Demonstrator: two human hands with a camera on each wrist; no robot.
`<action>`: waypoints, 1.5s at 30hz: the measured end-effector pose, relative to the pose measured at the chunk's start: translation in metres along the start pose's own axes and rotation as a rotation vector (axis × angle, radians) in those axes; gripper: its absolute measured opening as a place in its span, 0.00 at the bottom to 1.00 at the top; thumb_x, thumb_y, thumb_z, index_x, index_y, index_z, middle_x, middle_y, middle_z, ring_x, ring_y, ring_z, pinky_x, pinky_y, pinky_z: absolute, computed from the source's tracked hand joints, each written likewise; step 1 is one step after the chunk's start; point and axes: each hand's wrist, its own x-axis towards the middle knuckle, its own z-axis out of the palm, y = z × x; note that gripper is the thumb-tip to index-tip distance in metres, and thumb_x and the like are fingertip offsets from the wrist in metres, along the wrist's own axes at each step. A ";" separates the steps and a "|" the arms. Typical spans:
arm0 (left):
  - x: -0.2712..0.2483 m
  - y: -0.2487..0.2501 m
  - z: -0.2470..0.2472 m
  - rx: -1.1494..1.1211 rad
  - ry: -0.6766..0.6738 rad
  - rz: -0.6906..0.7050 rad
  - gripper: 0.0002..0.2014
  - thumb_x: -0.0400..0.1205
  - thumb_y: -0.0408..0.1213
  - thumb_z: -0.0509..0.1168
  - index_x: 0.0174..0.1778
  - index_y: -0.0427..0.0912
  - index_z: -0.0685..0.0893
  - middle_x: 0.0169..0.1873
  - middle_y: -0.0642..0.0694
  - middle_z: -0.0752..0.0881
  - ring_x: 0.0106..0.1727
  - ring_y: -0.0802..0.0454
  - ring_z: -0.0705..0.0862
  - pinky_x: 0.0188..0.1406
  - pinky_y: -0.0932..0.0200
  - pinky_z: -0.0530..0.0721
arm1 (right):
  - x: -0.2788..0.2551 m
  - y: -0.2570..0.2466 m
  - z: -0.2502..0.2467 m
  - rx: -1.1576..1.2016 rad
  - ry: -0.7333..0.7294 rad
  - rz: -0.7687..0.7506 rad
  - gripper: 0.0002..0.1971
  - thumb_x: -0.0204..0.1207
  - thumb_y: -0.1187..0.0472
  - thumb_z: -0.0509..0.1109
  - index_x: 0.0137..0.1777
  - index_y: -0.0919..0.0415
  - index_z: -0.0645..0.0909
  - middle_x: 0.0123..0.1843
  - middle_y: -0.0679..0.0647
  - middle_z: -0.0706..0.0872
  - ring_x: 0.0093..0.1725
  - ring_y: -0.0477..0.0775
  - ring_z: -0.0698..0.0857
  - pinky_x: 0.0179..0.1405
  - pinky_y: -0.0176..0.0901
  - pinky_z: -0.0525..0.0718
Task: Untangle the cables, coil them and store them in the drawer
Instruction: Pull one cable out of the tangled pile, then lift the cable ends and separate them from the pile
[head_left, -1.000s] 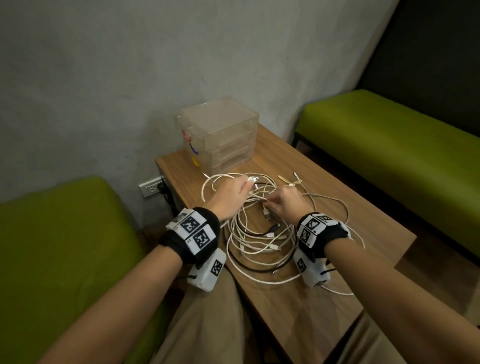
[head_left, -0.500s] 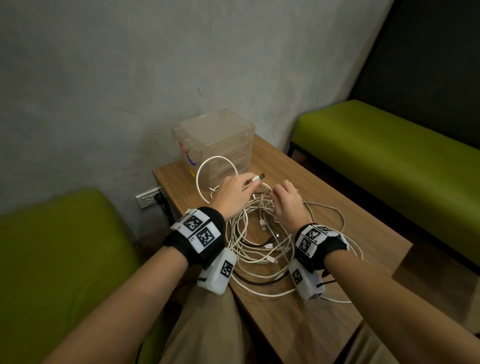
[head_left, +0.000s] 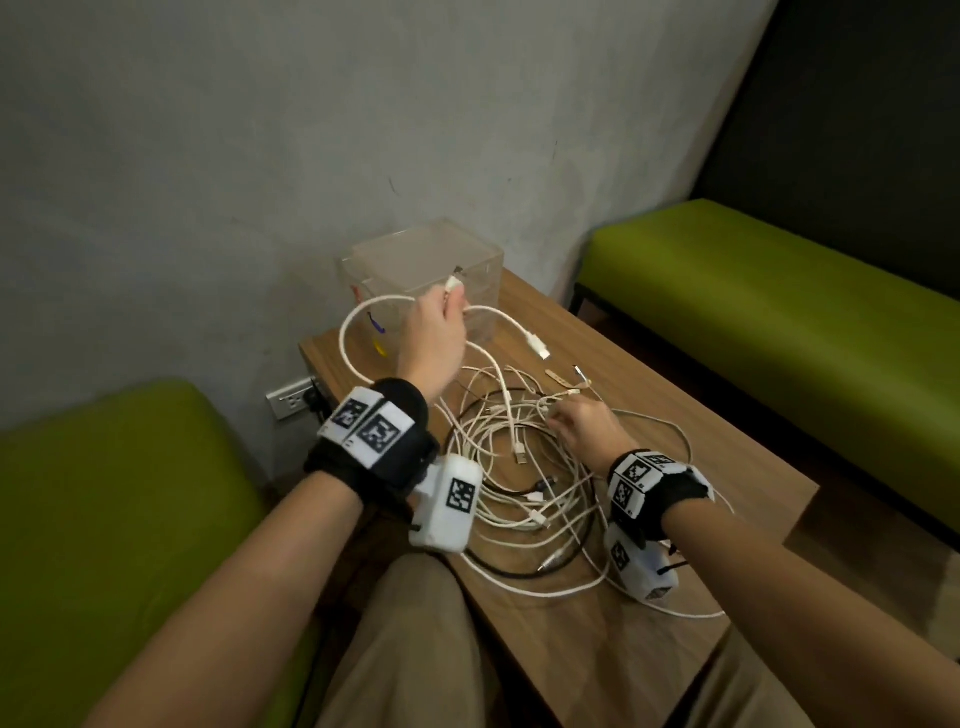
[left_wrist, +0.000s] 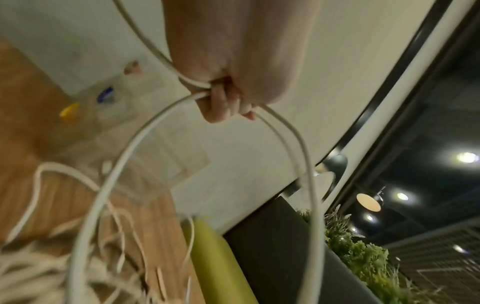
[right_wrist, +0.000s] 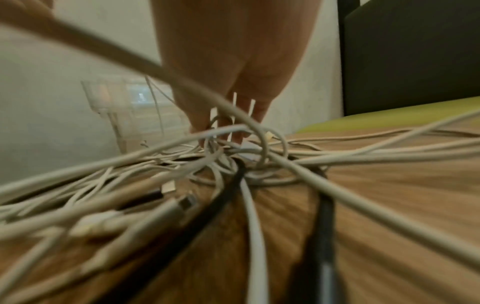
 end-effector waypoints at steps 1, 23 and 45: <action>0.003 0.001 -0.010 0.043 0.000 0.036 0.13 0.87 0.39 0.50 0.40 0.39 0.74 0.26 0.51 0.72 0.29 0.55 0.70 0.27 0.63 0.67 | 0.000 -0.001 0.000 -0.028 -0.018 0.003 0.10 0.80 0.58 0.64 0.56 0.61 0.80 0.55 0.57 0.82 0.55 0.59 0.81 0.54 0.52 0.80; -0.072 -0.068 -0.186 0.059 0.222 0.214 0.17 0.80 0.62 0.49 0.42 0.56 0.76 0.42 0.57 0.90 0.40 0.31 0.85 0.44 0.34 0.83 | 0.033 -0.230 0.023 -0.166 -0.456 -0.186 0.19 0.81 0.51 0.62 0.61 0.66 0.76 0.63 0.67 0.81 0.63 0.66 0.79 0.56 0.51 0.77; -0.075 -0.075 -0.168 0.090 0.377 0.144 0.11 0.86 0.43 0.52 0.41 0.48 0.77 0.35 0.51 0.88 0.31 0.40 0.83 0.30 0.49 0.80 | 0.020 -0.254 0.018 -0.064 -0.200 -0.307 0.18 0.78 0.45 0.63 0.52 0.60 0.84 0.53 0.62 0.86 0.53 0.64 0.83 0.47 0.49 0.78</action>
